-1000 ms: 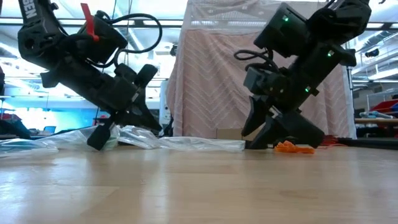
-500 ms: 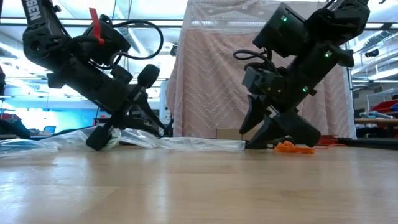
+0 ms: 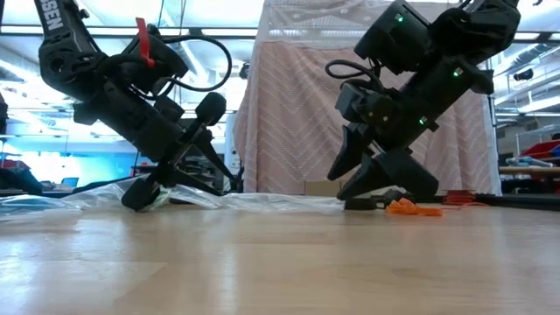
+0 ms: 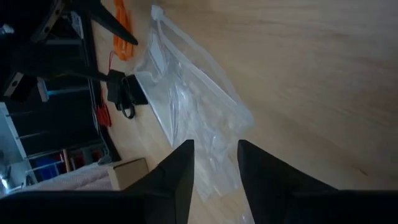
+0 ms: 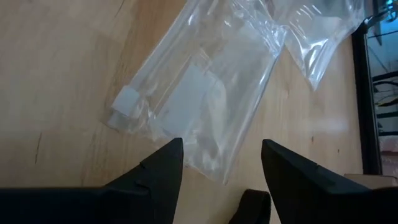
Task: Sort rubber bands
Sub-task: Open the transparent zip bag
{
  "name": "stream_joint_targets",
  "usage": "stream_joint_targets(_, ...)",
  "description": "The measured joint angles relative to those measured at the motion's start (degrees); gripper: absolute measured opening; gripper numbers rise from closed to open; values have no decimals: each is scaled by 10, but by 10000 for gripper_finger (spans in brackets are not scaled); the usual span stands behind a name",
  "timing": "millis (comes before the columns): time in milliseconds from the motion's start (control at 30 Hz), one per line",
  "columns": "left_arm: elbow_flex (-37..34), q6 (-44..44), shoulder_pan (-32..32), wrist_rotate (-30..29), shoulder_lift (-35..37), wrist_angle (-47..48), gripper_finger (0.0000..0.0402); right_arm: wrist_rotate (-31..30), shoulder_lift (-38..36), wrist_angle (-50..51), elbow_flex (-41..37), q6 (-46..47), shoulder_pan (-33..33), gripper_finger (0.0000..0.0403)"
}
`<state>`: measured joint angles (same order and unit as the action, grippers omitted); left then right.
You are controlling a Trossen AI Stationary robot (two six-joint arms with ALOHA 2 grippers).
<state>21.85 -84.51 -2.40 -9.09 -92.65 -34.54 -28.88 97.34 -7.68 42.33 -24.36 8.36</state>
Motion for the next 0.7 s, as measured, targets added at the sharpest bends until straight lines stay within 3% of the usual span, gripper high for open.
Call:
stream_joint_targets(300,44,10,-1,-4,-43,4,114,5,0,-5,0,3,1,199)
stream_joint_targets(433,67,89,1,-46,-49,20,63,5,0,-7,0,4,1,192)
stream_joint_targets(533,79,123,1,-37,-49,46,15,4,0,-14,0,5,1,185)
stream_joint_targets(600,80,138,2,-38,-49,50,8,-16,0,-14,0,14,1,180)
stream_joint_targets(700,80,157,3,-67,-49,50,6,-114,-4,-9,0,16,6,171)
